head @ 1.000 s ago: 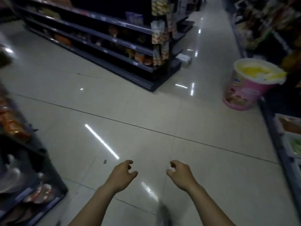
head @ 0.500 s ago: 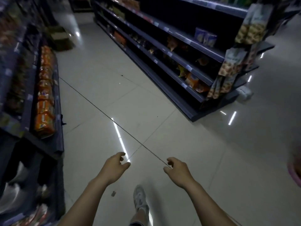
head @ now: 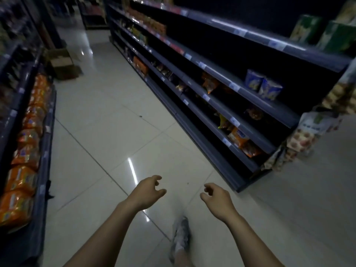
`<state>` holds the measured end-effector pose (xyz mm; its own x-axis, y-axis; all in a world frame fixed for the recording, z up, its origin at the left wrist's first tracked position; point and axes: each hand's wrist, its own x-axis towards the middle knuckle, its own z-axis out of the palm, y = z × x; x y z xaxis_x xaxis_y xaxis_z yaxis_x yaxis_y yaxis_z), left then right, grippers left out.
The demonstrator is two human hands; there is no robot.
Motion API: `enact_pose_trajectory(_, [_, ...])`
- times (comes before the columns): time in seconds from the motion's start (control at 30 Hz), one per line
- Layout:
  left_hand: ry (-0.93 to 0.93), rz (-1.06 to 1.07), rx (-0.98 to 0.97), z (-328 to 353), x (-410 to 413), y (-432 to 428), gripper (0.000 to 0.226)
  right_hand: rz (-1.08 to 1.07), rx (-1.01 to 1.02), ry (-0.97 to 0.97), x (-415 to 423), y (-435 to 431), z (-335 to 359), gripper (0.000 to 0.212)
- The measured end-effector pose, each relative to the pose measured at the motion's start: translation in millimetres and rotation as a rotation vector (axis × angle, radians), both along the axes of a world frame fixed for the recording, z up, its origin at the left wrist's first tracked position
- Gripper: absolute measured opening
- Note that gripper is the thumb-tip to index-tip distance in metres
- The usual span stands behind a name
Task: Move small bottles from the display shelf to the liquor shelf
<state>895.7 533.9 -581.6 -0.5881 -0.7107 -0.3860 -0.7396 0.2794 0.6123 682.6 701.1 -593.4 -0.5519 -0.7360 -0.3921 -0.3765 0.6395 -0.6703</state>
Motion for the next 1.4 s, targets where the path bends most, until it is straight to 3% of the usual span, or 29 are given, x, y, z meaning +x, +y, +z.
enact_pose_trajectory(0.47, [0.13, 0.073, -0.242, 112, -236, -385, 0.062, 0.089, -0.174, 0.096, -243, -414, 97, 0.054])
enact_pose_trajectory(0.8, [0.31, -0.125, -0.412, 174, -387, -655, 0.066, -0.026, -0.309, 0.234, -353, -679, 170, 0.05])
enact_pose_trajectory(0.93, [0.355, -0.197, -0.424, 200, -444, -742, 0.067, -0.083, -0.327, 0.277, -386, -756, 199, 0.039])
enact_pose_trajectory(1.4, [0.698, -0.352, -0.459, 314, -673, -918, 0.058, -0.25, -0.477, 0.609, -563, -928, 315, 0.046])
